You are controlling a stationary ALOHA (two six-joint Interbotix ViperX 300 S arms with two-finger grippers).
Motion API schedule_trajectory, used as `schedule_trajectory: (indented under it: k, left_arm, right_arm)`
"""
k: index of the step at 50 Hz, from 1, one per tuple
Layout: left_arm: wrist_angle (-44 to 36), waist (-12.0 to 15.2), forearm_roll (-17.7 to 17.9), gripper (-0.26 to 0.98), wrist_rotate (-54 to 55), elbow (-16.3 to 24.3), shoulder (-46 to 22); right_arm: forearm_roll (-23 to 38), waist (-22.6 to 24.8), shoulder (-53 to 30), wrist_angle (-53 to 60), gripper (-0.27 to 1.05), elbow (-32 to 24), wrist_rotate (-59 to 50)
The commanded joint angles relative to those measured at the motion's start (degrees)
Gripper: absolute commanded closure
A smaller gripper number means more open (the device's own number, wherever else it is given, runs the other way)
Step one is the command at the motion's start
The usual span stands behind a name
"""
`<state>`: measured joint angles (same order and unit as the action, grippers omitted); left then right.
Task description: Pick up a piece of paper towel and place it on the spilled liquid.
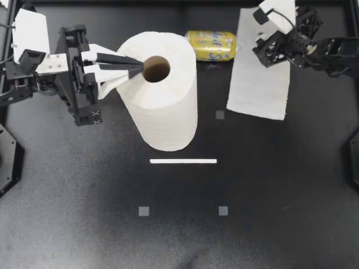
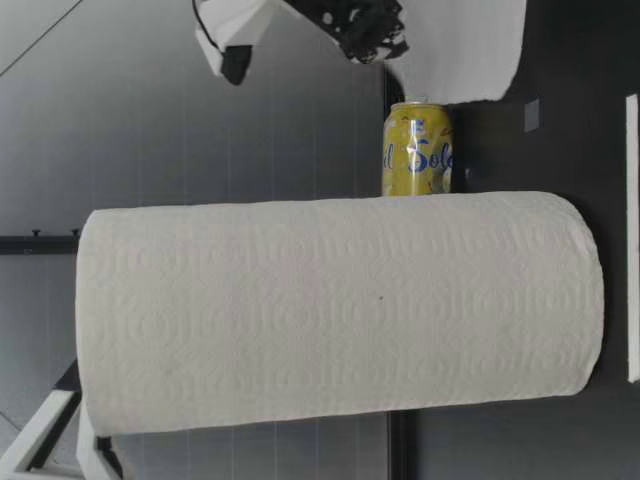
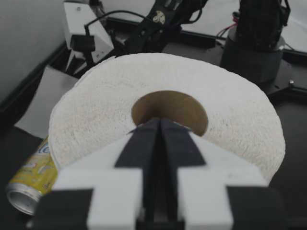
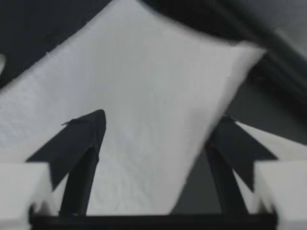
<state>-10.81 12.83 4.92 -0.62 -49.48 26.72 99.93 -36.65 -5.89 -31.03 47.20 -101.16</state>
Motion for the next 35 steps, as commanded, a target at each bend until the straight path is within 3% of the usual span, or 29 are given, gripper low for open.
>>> schedule_trajectory:
  k: [1, 19, 35]
  left_arm:
    - [-1.4, 0.1, 0.1, 0.58, -0.2, 0.5, 0.4]
    - [-6.9, -0.4, -0.5, 0.58, -0.5, 0.6, 1.1]
    - [-7.7, -4.1, -1.5, 0.58, -0.8, 0.1, 4.7]
  right_arm:
    - [-0.5, -0.4, 3.4, -2.1, 0.06, -0.1, 0.1]
    - [-0.9, 2.0, 16.0, -2.5, 0.06, 2.8, 0.2]
    - [-1.1, 15.0, 30.6, 4.9, 0.07, 2.9, 0.0]
